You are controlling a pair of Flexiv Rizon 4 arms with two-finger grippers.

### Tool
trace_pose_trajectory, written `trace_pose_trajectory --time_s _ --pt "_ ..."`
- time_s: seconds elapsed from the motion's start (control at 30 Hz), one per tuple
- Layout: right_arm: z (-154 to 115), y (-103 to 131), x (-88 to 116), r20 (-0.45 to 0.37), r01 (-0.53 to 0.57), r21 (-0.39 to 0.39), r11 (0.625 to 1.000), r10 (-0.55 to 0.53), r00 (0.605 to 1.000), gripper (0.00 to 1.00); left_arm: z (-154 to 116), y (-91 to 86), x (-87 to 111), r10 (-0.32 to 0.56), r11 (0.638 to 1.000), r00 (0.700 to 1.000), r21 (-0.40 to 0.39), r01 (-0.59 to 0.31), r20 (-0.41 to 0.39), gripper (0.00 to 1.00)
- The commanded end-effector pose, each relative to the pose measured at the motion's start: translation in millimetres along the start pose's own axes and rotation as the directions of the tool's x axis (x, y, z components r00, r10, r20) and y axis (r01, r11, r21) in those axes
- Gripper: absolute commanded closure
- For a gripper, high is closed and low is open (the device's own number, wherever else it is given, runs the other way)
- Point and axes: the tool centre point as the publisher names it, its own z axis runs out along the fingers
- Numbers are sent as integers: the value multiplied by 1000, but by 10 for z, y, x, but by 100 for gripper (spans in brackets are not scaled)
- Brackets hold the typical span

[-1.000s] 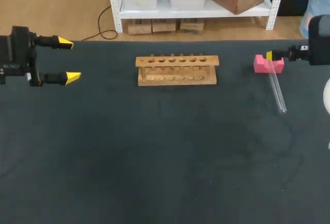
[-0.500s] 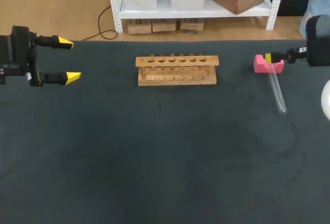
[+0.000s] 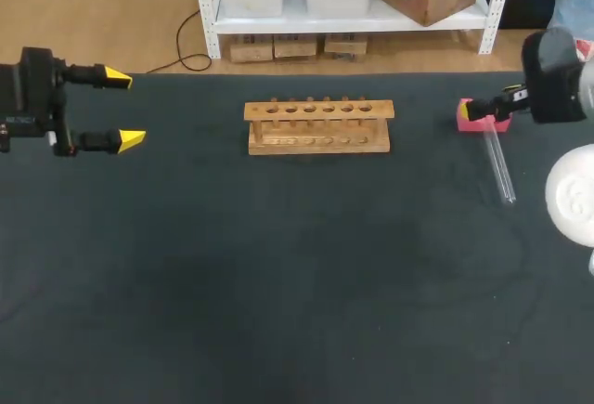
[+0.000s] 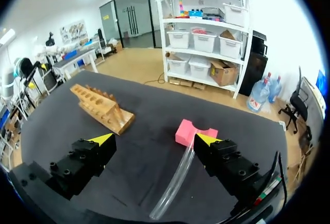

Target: Grasp the test tube, adjust it, and insert it.

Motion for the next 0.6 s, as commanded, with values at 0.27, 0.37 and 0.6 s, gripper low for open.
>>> trace_pose_trajectory --time_s 0.27,0.37,0.6 --pt "10 -13 -6 -45 -7 500 866 34 998 0 -2 -10 11 3 1000 1000 -5 -3 5 0" --pt "13 -26 23 -43 -7 540 842 36 998 0 -2 -10 11 3 1000 1000 -5 -3 5 0" --pt "69 -91 130 -56 -12 583 813 54 997 0 -2 -10 11 3 1000 1000 -5 -3 5 0"
